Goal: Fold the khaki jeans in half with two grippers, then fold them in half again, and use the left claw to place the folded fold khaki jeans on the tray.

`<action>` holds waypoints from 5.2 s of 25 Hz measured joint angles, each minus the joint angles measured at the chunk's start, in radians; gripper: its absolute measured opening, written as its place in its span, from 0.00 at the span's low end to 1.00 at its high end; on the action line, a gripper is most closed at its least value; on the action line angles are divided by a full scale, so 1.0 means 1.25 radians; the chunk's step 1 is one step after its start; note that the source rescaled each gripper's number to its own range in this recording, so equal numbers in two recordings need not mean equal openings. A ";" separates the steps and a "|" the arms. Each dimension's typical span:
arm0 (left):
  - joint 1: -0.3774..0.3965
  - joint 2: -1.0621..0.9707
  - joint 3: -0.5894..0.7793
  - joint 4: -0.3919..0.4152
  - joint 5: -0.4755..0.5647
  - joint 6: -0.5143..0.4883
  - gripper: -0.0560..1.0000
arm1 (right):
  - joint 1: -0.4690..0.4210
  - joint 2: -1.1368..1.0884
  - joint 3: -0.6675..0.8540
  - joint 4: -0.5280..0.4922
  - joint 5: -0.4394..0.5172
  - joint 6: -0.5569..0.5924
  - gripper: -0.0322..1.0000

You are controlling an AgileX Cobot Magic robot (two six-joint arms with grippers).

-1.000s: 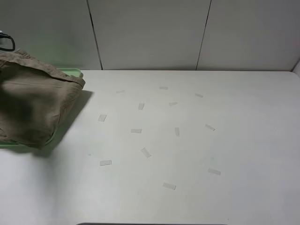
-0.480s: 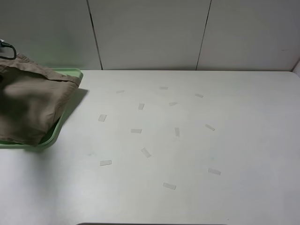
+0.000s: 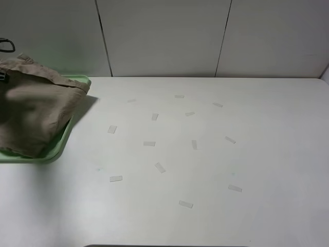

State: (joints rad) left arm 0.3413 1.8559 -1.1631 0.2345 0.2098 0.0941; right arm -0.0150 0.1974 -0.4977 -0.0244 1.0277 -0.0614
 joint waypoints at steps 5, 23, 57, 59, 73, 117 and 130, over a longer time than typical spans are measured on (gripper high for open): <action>0.013 0.000 0.026 0.000 -0.043 -0.030 0.13 | 0.000 0.000 0.000 0.000 0.000 0.000 1.00; 0.027 0.000 0.090 -0.078 -0.097 -0.052 0.13 | 0.000 0.000 0.000 0.000 0.000 0.000 1.00; 0.089 -0.001 0.154 -0.066 -0.242 -0.141 0.91 | 0.000 0.000 0.000 0.000 0.000 0.000 1.00; 0.089 -0.001 0.154 -0.066 -0.249 -0.141 0.96 | 0.000 0.000 0.000 0.000 0.000 0.000 1.00; 0.086 -0.138 0.126 -0.026 -0.257 -0.104 1.00 | 0.000 0.000 0.000 0.000 0.000 0.000 1.00; 0.093 0.019 0.178 -0.005 -0.278 -0.003 0.06 | 0.000 0.000 0.000 0.000 0.000 0.000 1.00; 0.137 0.012 0.182 -0.005 -0.301 -0.070 0.06 | 0.000 0.000 0.000 0.000 0.000 0.000 1.00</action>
State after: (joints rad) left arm 0.5128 1.8715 -0.9359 0.2285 -0.1667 0.0065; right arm -0.0150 0.1974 -0.4977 -0.0244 1.0277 -0.0614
